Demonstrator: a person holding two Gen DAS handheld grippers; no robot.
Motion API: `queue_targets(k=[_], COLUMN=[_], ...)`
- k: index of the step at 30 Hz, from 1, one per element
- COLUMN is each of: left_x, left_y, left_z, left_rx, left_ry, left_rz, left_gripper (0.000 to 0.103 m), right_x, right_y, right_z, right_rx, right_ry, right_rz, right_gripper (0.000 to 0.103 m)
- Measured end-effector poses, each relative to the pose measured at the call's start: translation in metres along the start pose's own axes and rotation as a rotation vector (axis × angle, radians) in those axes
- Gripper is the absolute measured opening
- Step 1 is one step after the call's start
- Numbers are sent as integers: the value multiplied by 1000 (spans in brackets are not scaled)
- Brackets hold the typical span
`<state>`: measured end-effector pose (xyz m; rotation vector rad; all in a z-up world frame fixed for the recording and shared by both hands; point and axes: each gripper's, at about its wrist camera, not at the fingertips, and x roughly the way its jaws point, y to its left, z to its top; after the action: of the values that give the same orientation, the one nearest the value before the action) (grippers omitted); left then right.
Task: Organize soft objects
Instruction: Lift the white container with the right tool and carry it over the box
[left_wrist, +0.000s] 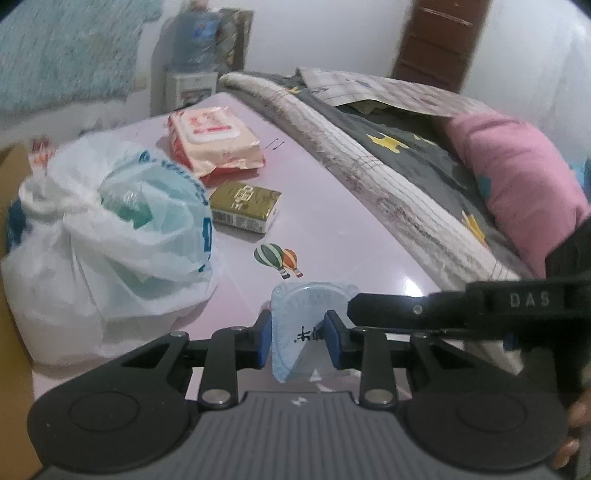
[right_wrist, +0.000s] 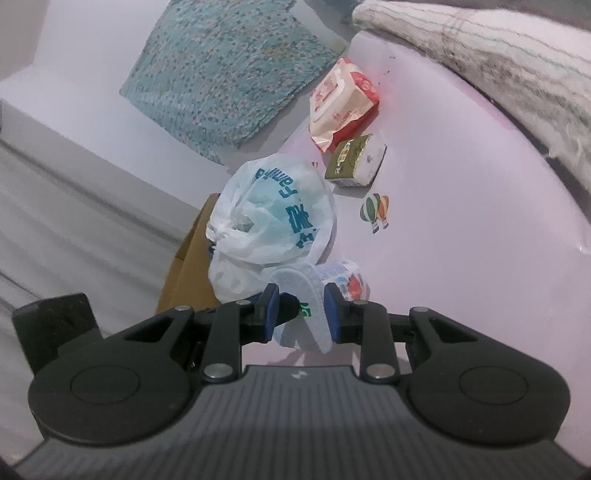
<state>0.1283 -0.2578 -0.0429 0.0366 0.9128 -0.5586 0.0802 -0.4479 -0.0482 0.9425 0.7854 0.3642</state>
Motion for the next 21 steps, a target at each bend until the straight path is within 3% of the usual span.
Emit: queue_targets(k=[13, 21], left_x=[22, 26], left_y=[28, 37], left_z=[22, 23], left_rx=[-163, -197], left_ry=[32, 72], left_rz=[-64, -88], left_gripper=[32, 44], right_x=[20, 27], right_y=[-18, -26], right_z=[20, 24], right_rx=[134, 164], right_ry=[-17, -13], right_rz=[23, 36], right_gripper=[25, 25])
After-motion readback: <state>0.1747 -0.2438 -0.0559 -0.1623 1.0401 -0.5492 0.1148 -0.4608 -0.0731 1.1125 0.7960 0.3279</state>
